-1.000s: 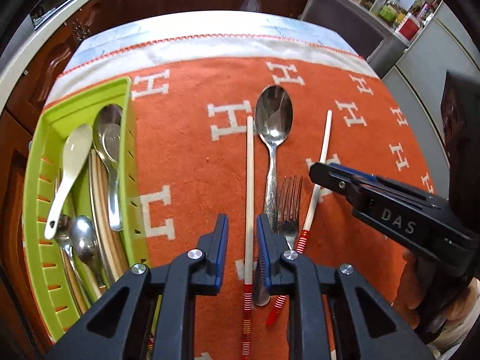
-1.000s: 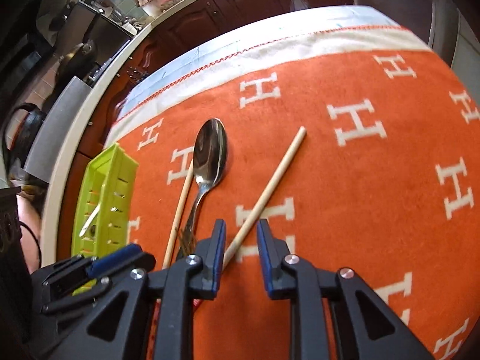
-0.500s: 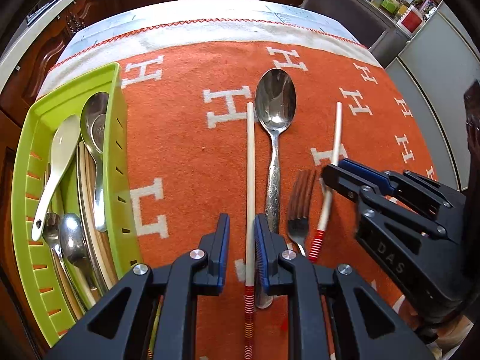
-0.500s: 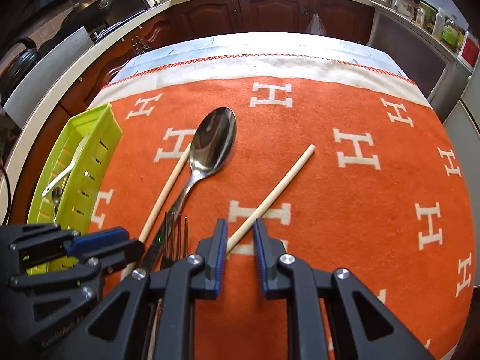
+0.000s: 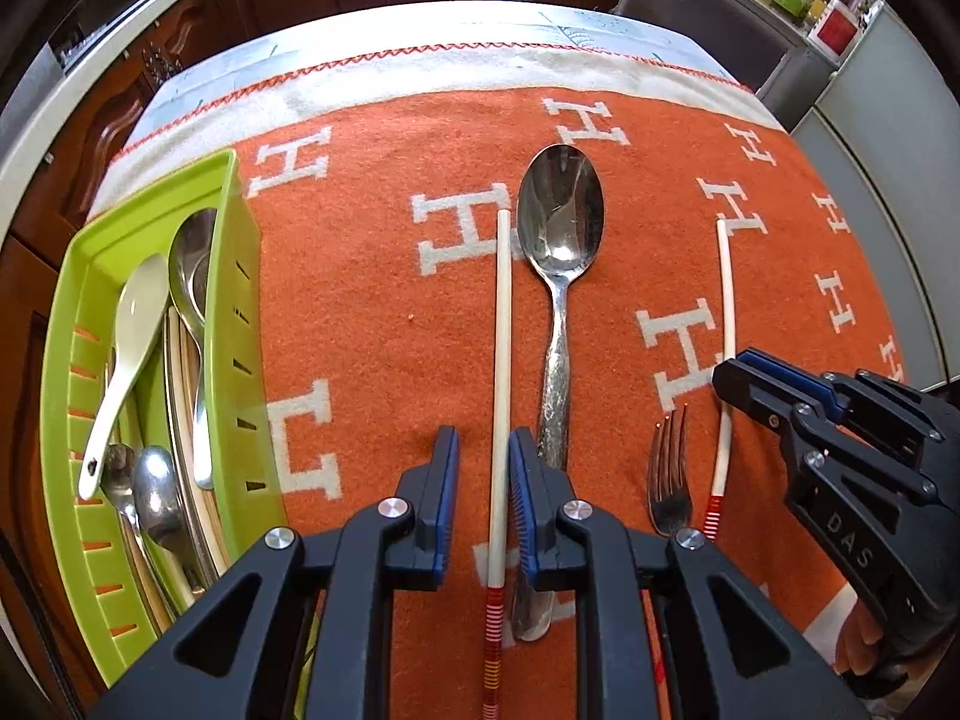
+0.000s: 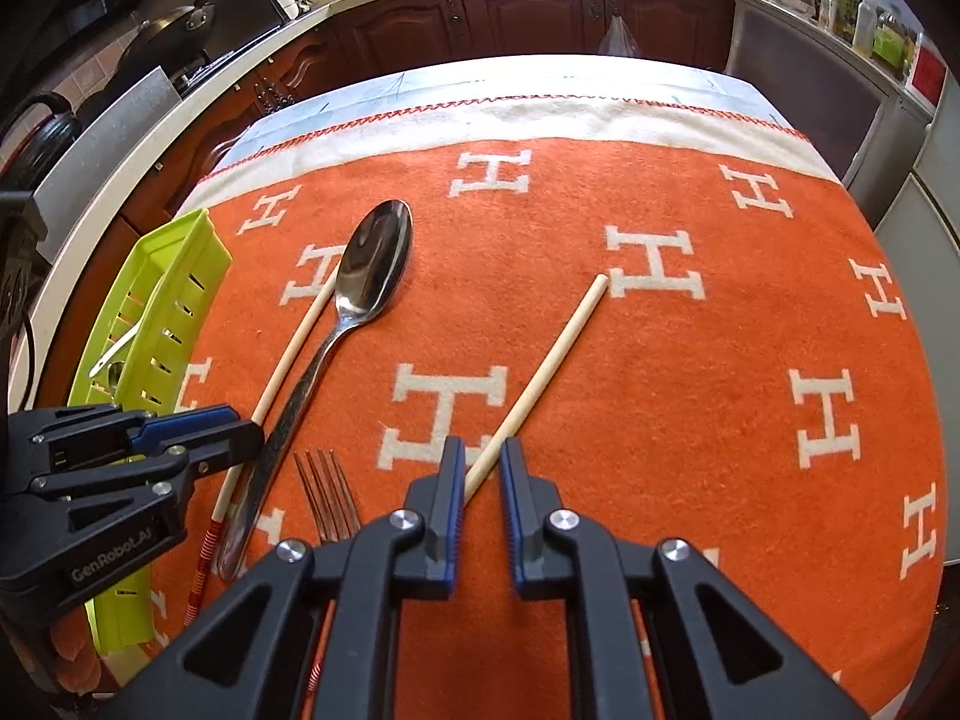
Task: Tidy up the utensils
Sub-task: 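Grasp a red-striped chopstick with the left tool while the right tool grasps a wooden chopstick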
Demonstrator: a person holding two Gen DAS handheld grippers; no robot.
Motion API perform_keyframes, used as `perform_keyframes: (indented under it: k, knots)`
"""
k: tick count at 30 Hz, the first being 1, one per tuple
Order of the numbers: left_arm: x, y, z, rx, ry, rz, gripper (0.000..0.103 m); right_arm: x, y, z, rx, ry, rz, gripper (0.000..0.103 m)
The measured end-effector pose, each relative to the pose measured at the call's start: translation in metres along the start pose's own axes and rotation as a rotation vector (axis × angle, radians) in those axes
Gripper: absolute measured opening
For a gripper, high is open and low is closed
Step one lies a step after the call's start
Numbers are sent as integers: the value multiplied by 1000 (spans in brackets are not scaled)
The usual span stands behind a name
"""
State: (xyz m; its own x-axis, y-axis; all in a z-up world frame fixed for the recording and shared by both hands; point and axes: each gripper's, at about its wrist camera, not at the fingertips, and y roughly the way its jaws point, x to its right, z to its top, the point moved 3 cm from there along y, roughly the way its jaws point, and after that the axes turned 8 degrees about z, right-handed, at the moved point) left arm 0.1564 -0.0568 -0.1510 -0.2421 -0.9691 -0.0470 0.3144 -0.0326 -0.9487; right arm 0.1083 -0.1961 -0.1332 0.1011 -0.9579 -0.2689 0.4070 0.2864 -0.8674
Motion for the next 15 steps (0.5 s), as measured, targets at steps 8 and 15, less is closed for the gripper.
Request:
perform_keyframes:
  k: [8, 15]
  knots:
    - [2, -1, -1, 28, 2, 28, 4, -1, 1, -1, 13, 22, 3, 13]
    - [-10, -10, -8, 41, -94, -11, 3, 9, -5, 4, 80, 91, 65, 0]
